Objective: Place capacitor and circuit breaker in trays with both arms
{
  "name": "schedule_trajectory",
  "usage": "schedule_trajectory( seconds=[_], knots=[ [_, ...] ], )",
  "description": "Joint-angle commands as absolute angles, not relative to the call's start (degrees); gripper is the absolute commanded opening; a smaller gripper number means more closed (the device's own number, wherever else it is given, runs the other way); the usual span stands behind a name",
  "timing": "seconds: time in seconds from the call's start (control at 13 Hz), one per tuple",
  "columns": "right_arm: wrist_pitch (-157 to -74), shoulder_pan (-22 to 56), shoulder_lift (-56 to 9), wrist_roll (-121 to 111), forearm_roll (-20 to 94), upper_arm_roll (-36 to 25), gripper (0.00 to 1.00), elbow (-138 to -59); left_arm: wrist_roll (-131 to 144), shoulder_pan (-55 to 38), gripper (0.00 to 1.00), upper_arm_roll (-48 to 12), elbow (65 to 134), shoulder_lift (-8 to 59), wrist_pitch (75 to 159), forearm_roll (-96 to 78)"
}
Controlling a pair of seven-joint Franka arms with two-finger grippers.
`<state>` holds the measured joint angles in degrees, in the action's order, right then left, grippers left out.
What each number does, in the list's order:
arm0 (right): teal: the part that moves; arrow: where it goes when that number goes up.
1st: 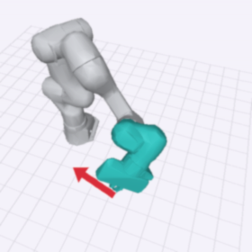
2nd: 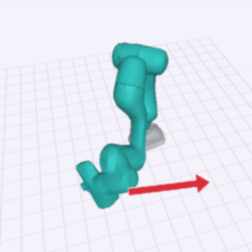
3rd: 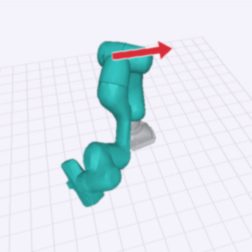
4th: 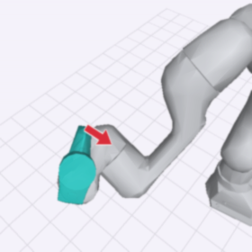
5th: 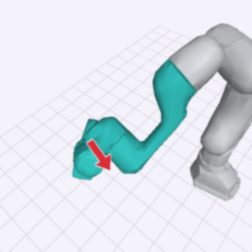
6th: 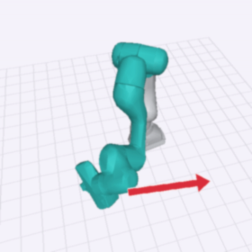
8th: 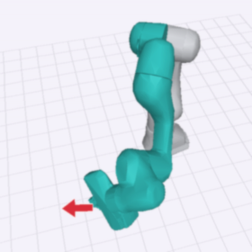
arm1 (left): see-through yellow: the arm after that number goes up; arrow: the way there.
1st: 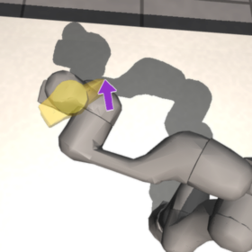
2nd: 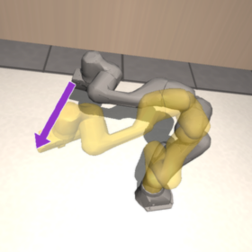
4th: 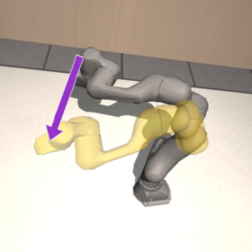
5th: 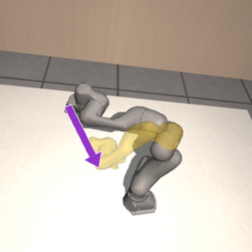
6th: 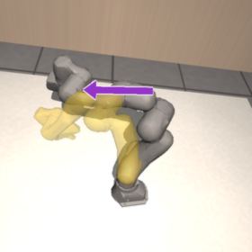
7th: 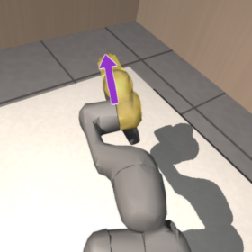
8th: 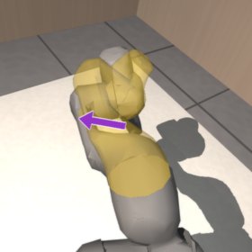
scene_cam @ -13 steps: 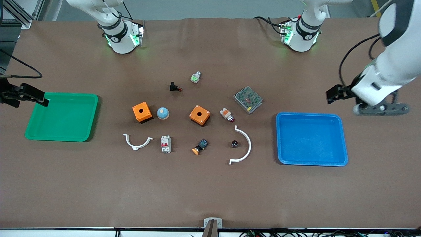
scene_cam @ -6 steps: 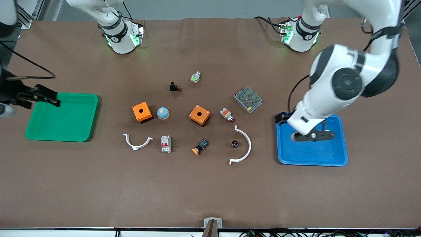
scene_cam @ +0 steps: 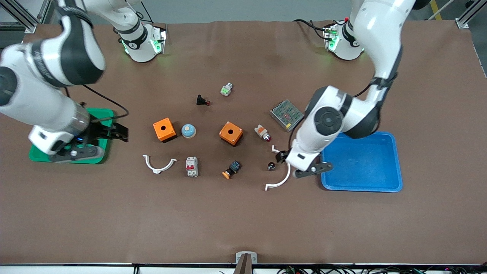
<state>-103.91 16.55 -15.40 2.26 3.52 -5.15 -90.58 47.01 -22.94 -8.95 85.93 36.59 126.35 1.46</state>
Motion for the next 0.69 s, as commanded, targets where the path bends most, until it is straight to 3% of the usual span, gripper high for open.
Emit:
schedule_trajectory(
  seconds=[0.0,0.62],
  knots=[
    [-107.0,19.9,-19.1,7.3,2.8,-5.3,1.0,-89.9,54.6,-27.6,0.85,-6.3,75.8,45.5,127.4,2.7],
    [-113.6,26.0,-31.6,10.5,5.7,-5.2,1.0,-87.4,57.0,-30.8,0.69,-4.9,74.6,51.9,130.1,4.3]
  ],
)
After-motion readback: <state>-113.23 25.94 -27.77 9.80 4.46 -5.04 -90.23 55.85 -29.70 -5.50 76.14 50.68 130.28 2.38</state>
